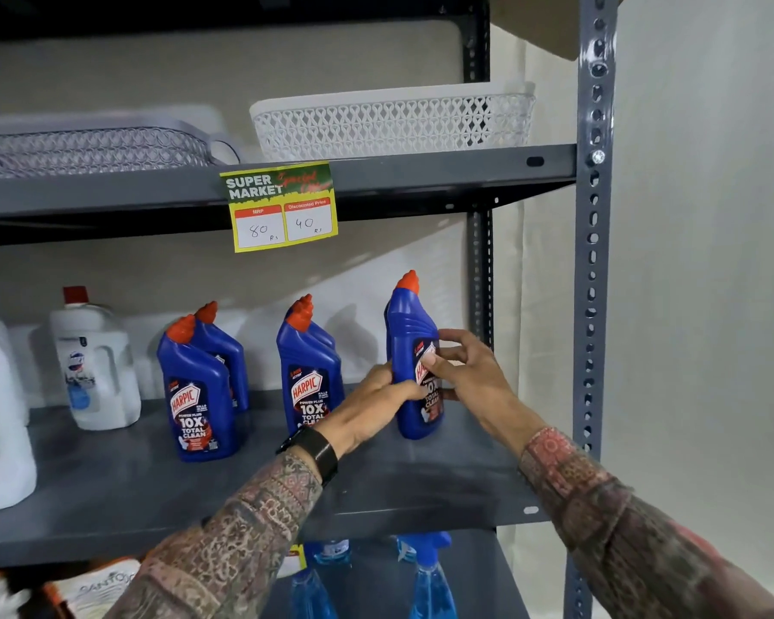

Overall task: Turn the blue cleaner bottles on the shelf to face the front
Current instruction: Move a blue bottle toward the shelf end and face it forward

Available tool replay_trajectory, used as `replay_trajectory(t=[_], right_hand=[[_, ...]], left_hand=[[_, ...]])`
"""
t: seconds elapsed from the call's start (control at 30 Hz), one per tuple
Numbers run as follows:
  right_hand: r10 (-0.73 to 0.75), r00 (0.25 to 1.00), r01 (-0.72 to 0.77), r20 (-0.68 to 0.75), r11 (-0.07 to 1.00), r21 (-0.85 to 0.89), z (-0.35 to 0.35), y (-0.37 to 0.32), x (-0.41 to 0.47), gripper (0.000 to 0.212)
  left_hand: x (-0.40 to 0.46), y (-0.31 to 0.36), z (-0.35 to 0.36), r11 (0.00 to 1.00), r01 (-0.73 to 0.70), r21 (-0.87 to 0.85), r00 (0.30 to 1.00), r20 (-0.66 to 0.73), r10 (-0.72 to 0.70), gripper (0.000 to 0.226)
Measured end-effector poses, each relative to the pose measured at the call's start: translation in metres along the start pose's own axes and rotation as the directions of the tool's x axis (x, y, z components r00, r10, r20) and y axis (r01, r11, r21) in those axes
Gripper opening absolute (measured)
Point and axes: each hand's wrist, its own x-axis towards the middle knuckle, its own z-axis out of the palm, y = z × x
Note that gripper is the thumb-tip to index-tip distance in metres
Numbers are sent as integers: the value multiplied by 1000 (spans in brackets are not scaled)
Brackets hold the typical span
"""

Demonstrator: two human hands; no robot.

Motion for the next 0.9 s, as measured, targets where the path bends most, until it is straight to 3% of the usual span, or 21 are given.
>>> replay_trajectory(t=[0.13, 0.33, 0.6, 0.77, 0.9], right_hand=[[-56, 984, 56, -166, 998, -8, 0, -2, 5, 29], [28, 995, -19, 99, 996, -88, -1, 16, -2, 52], [5, 1000, -9, -24, 987, -162, -1, 32, 8, 48], [44, 999, -47, -18, 984, -172, -2, 65, 8, 47], [13, 1000, -9, 20, 988, -157, -1, 62, 10, 62]], left_hand=[[4, -4, -10, 998, -39, 58, 990, -131, 46, 34], [8, -26, -8, 995, -79, -66, 973, -221, 63, 44], [26, -32, -3, 998, -42, -38, 985, -169, 35, 50], [24, -58, 7, 998, 15, -53, 991, -130, -22, 54], [24, -54, -4, 997, 29, -78, 990, -135, -39, 66]])
